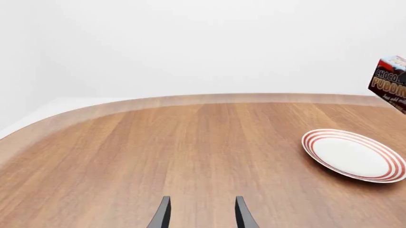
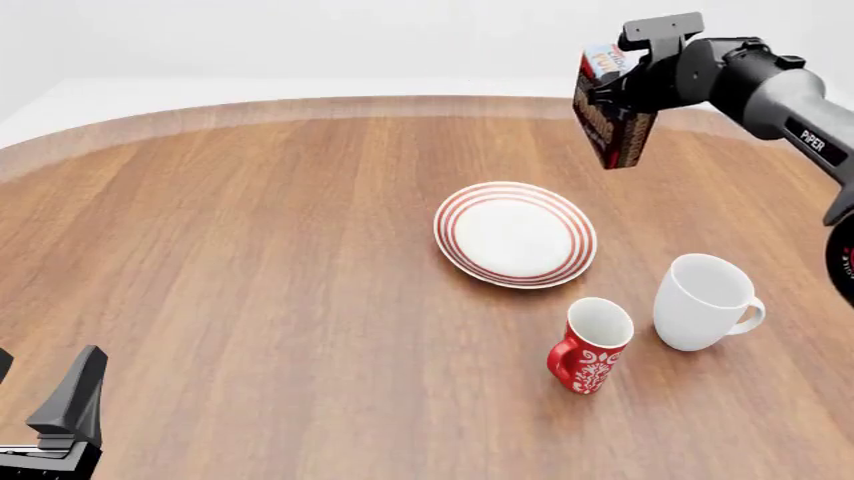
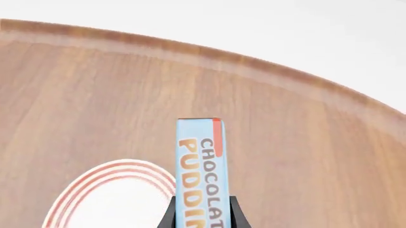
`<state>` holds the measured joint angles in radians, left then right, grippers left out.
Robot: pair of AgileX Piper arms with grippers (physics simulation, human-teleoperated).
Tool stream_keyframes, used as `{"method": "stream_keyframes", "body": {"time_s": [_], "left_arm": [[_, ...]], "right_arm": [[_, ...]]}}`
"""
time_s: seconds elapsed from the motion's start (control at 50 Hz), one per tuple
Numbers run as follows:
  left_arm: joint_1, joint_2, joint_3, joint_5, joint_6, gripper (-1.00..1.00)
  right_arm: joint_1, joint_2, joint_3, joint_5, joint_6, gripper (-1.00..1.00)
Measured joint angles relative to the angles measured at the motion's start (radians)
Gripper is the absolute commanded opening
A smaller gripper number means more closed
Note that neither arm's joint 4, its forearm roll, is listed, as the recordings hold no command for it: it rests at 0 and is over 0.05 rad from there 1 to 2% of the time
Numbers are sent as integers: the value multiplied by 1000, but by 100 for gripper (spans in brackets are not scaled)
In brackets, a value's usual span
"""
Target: Put the chocolate pudding to the right of the plate.
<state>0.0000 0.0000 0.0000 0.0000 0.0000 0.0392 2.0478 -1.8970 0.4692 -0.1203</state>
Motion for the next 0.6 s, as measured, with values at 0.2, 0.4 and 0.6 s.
{"method": "stream_keyframes", "body": {"time_s": [0.2, 0.4, 0.6], "left_arm": [[0, 0, 0, 0, 0, 100], [0, 0, 0, 0, 0, 100], [0, 0, 0, 0, 0, 100]], "right_arm": [[-60, 24, 79, -53, -26, -100], [-110, 62, 147, -112, -53, -100], [-140, 88, 209, -168, -70, -100]]}}
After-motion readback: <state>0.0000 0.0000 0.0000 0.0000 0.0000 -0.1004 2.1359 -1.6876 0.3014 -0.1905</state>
